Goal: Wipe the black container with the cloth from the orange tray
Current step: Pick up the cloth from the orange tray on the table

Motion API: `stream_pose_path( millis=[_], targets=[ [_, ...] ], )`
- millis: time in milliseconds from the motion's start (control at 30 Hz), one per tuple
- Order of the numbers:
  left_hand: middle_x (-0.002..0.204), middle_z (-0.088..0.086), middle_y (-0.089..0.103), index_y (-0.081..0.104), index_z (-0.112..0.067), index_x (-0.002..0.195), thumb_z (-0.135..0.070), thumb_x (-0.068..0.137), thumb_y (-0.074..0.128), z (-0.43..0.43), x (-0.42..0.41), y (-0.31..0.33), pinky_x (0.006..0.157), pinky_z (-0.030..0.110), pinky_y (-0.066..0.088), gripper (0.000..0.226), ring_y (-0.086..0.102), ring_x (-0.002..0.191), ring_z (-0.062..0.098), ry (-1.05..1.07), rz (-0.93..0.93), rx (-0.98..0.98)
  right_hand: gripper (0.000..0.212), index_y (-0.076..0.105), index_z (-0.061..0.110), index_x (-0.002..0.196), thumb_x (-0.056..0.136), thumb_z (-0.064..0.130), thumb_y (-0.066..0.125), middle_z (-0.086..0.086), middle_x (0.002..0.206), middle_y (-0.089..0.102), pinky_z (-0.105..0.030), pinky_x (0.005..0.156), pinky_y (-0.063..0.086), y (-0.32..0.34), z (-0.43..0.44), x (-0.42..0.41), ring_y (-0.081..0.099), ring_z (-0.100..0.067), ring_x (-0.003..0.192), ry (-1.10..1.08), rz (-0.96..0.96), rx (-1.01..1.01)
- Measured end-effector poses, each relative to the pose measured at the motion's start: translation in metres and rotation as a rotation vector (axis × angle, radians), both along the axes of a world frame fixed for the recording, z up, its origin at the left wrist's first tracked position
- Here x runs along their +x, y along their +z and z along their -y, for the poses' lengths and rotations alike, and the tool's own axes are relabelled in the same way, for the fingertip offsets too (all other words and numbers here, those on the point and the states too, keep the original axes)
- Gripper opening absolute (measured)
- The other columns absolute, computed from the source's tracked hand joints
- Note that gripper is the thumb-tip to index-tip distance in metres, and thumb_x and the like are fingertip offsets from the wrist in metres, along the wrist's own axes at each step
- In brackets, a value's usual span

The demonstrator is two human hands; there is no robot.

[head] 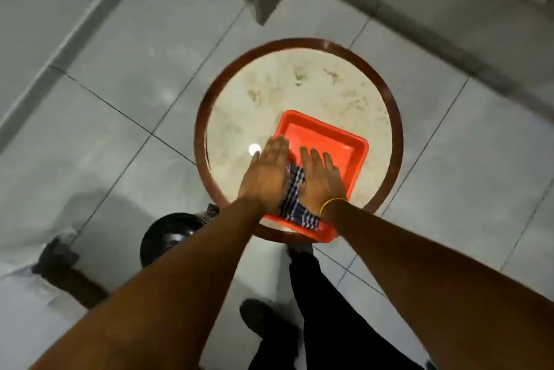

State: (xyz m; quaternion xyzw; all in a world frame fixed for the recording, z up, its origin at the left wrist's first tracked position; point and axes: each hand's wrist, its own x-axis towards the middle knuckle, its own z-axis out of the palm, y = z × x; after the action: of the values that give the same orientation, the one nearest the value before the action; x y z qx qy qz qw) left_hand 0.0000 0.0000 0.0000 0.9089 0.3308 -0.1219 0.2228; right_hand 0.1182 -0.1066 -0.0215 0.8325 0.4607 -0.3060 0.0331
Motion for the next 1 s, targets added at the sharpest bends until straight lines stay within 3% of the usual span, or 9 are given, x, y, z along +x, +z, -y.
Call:
stream_pose_path(
  millis=[67, 167, 233, 333, 433, 600, 767, 900, 1000],
  targets=[
    [0.173, 0.013, 0.0, 0.005, -0.007, 0.164, -0.037, 0.098, 0.052, 0.015, 0.014, -0.032, 0.126, 0.051, 0.014, 0.087, 0.002, 0.159, 0.029, -0.125, -0.111, -0.115, 0.103, 0.018, 0.017, 0.171, 0.085, 0.036, 0.071, -0.014, 0.169, 0.033, -0.051, 0.116, 0.044, -0.023, 0.013, -0.003, 0.039, -0.042, 0.149, -0.069, -0.001, 0.0],
    [0.173, 0.012, 0.005, 0.009, -0.011, 0.164, -0.052, 0.09, 0.066, 0.029, 0.018, -0.068, 0.124, 0.053, 0.017, 0.103, 0.005, 0.158, 0.032, -0.281, -0.224, -0.121, 0.097, 0.038, 0.013, 0.16, 0.08, 0.049, 0.079, -0.011, 0.153, 0.05, -0.044, 0.11, 0.048, -0.041, 0.03, -0.015, 0.054, -0.033, 0.132, -0.18, 0.008, 0.001],
    [0.172, 0.012, 0.009, 0.012, -0.013, 0.164, -0.052, 0.092, 0.064, 0.028, 0.02, -0.087, 0.121, 0.057, 0.025, 0.097, 0.01, 0.158, 0.033, -0.345, -0.252, -0.098, 0.091, 0.046, 0.015, 0.151, 0.074, 0.046, 0.085, -0.009, 0.143, 0.057, -0.043, 0.107, 0.049, -0.055, 0.029, -0.013, 0.057, -0.032, 0.126, -0.233, -0.01, 0.009],
    [0.166, 0.017, 0.025, 0.027, -0.012, 0.159, -0.044, 0.091, 0.063, 0.027, 0.018, -0.096, 0.103, 0.059, 0.044, 0.084, 0.03, 0.147, 0.038, -0.414, -0.254, 0.012, 0.09, 0.049, 0.02, 0.144, 0.067, 0.038, 0.092, -0.007, 0.136, 0.062, -0.048, 0.107, 0.05, -0.061, 0.027, -0.013, 0.058, -0.034, 0.127, -0.253, -0.084, -0.019],
    [0.14, 0.016, 0.052, 0.042, -0.015, 0.145, -0.035, 0.083, 0.068, 0.022, 0.022, -0.095, 0.091, 0.055, 0.045, 0.071, 0.05, 0.123, 0.04, -0.443, -0.216, 0.064, 0.081, 0.048, 0.021, 0.14, 0.071, 0.035, 0.09, -0.004, 0.132, 0.068, -0.053, 0.112, 0.048, -0.063, 0.02, -0.009, 0.062, -0.032, 0.128, -0.295, -0.131, -0.02],
    [0.113, 0.011, 0.072, 0.047, -0.019, 0.132, -0.031, 0.076, 0.079, 0.012, 0.026, -0.088, 0.091, 0.051, 0.04, 0.066, 0.061, 0.107, 0.037, -0.463, -0.288, 0.07, 0.016, 0.071, 0.018, 0.097, 0.083, 0.026, 0.074, -0.006, 0.101, 0.076, -0.045, 0.096, 0.057, -0.058, 0.012, -0.002, 0.072, -0.031, 0.103, -0.154, -0.175, -0.092],
    [0.111, 0.004, 0.072, 0.066, -0.022, 0.117, -0.035, 0.088, 0.07, 0.014, 0.021, -0.079, 0.098, 0.051, 0.035, 0.032, 0.057, 0.112, 0.031, -0.433, -0.337, 0.114, 0.033, 0.068, 0.012, 0.119, 0.088, 0.017, 0.077, -0.012, 0.125, 0.07, -0.046, 0.105, 0.056, -0.054, 0.015, -0.001, 0.066, -0.034, 0.119, -0.123, -0.251, -0.05],
    [0.11, 0.001, 0.07, 0.07, -0.023, 0.11, -0.034, 0.089, 0.068, 0.011, 0.005, -0.065, 0.109, 0.057, 0.031, 0.024, 0.052, 0.118, 0.031, -0.452, -0.341, 0.128, 0.032, 0.063, 0.015, 0.119, 0.088, 0.013, 0.072, -0.014, 0.108, 0.077, -0.047, 0.088, 0.061, -0.04, 0.014, -0.003, 0.074, -0.04, 0.102, -0.061, -0.214, -0.046],
    [0.102, 0.001, 0.072, 0.07, -0.022, 0.102, -0.034, 0.086, 0.066, -0.001, -0.018, -0.044, 0.11, 0.055, 0.03, 0.02, 0.056, 0.115, 0.031, -0.414, -0.256, 0.128, 0.026, 0.055, 0.016, 0.109, 0.086, 0.018, 0.065, -0.019, 0.094, 0.075, -0.044, 0.072, 0.052, -0.02, 0.001, -0.006, 0.073, -0.046, 0.089, 0.037, -0.127, -0.028]
  ],
)
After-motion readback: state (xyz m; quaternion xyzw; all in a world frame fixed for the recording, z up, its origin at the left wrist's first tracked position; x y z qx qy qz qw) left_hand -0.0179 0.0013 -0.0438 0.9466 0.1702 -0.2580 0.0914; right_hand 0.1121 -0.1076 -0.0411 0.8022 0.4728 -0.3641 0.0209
